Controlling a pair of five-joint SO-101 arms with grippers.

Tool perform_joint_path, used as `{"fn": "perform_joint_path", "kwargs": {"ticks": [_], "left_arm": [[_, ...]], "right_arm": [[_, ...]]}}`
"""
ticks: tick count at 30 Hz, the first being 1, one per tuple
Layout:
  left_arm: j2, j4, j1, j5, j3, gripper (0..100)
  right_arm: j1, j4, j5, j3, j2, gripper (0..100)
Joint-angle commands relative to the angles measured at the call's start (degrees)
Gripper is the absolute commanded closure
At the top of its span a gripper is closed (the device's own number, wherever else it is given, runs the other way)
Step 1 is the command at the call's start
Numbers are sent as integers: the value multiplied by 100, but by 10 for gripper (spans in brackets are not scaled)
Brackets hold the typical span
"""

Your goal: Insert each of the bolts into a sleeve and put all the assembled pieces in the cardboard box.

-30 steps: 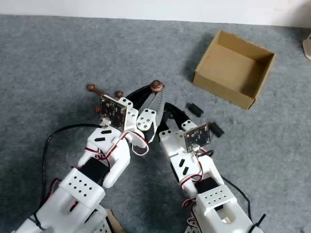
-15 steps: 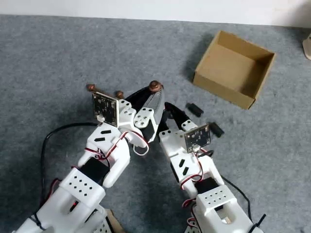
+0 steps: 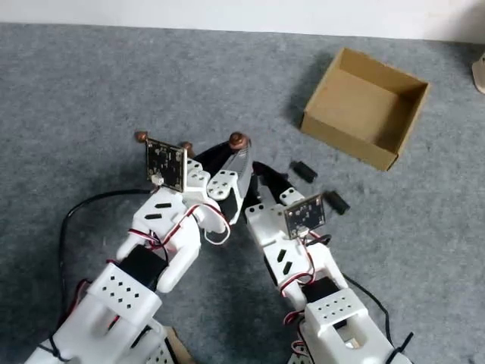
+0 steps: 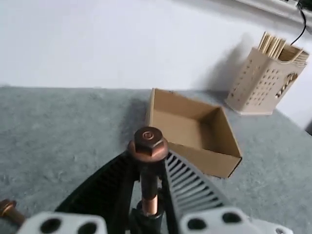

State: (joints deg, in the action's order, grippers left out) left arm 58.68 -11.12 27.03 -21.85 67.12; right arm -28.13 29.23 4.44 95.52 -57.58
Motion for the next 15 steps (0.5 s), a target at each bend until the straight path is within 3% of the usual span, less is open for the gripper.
{"fn": "perform_joint_path", "kwargs": {"ticks": [1,7,15], "left_arm": [[13,-598,4,-53,-198,996],[22,-1310,382,-35,-198,996],[-92,-1310,470,545,-163,996]], "right_arm": [[-4,347,44,787,-136,994],[4,347,44,787,-136,994],[4,347,44,787,-136,994]]}}
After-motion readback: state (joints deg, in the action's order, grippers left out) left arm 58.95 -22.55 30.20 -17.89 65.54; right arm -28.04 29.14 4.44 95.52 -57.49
